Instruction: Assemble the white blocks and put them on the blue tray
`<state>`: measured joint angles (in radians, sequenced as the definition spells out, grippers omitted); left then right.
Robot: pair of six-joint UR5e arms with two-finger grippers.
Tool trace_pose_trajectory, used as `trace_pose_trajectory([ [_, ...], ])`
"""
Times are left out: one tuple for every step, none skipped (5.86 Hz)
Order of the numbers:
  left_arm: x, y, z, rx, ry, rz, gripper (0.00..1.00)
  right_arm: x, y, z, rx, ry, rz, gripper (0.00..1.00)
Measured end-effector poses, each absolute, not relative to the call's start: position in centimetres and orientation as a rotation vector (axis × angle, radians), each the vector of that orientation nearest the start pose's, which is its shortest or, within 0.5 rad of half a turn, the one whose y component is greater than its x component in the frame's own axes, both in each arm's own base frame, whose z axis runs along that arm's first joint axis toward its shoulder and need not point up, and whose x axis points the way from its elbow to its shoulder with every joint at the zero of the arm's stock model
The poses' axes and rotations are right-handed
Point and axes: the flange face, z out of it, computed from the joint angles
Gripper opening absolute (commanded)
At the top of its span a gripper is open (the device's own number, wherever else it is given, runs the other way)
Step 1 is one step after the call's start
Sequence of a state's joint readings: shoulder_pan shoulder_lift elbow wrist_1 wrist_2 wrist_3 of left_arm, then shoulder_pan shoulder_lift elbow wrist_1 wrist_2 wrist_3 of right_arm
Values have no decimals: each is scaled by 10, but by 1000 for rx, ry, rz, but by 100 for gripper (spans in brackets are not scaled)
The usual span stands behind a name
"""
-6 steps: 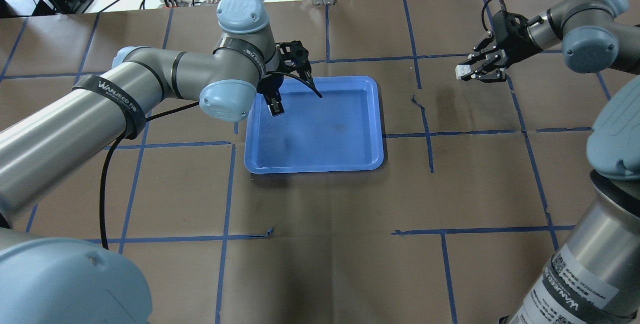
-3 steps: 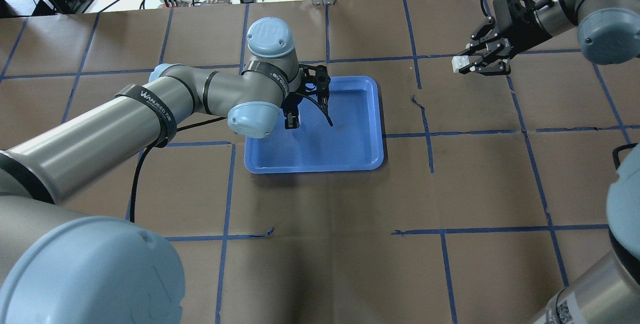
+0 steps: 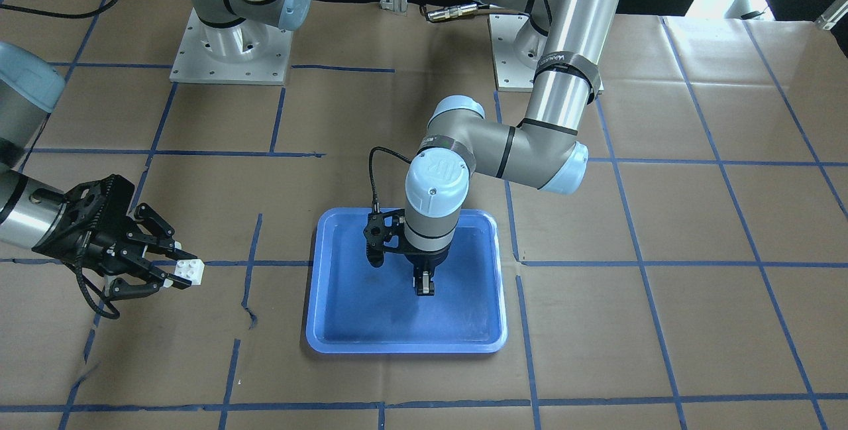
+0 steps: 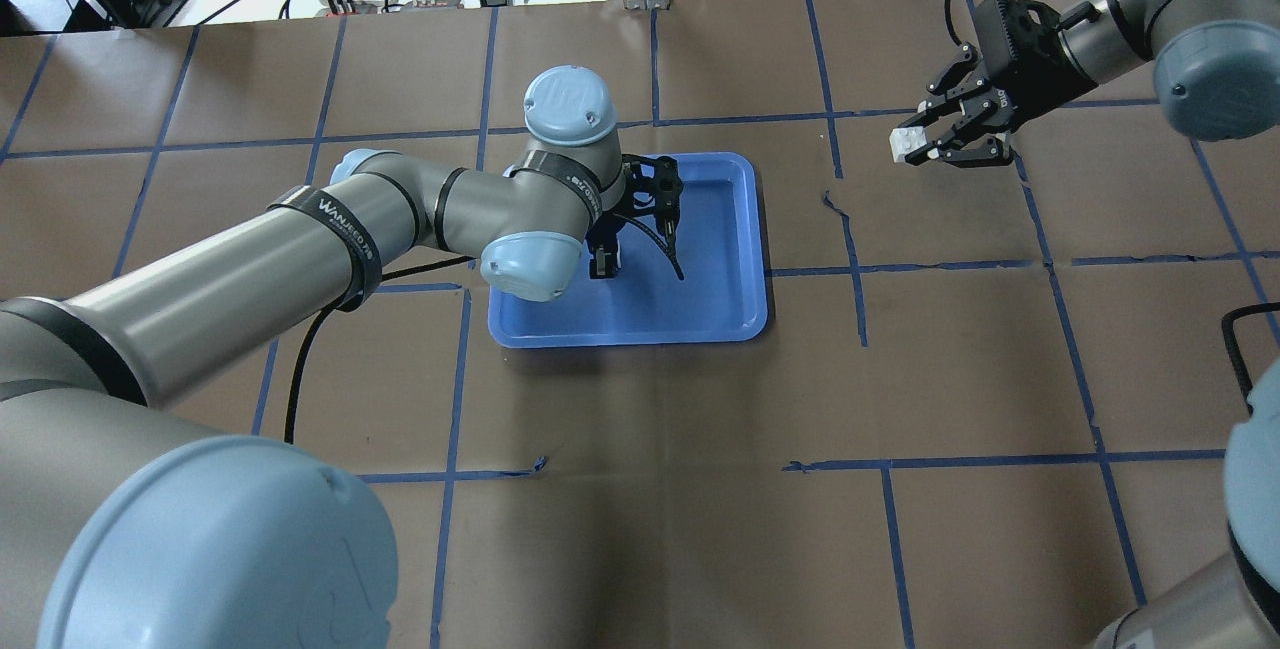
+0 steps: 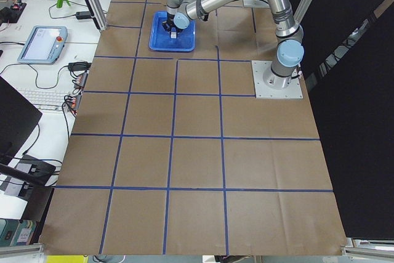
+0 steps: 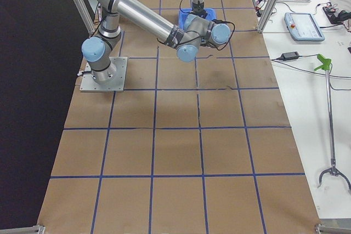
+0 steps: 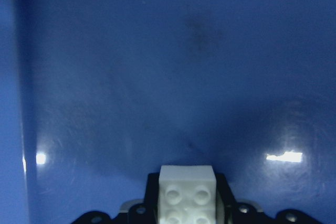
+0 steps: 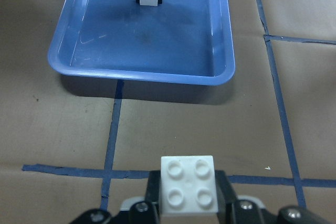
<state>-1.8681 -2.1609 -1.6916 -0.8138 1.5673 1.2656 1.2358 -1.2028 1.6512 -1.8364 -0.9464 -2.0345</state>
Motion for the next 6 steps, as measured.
trace_pose_trajectory([
  [-315, -571, 168, 2200, 2217, -72, 100, -7, -620, 290, -1945, 1801, -699, 29],
  [-315, -572, 180, 2193, 2210, -89, 100, 2, -620, 288, -1943, 1789, -695, 29],
  [-313, -571, 208, 2185, 2207, -101, 100, 6, -620, 286, -1937, 1784, -694, 29],
  [-309, -564, 252, 2184, 2214, -93, 100, 8, -620, 285, -1931, 1782, -694, 29],
  [-304, -554, 302, 2172, 2228, -92, 100, 13, -619, 285, -1914, 1781, -698, 29],
  [-288, -544, 358, 2119, 2274, -101, 100, 29, -618, 285, -1889, 1778, -696, 29],
])
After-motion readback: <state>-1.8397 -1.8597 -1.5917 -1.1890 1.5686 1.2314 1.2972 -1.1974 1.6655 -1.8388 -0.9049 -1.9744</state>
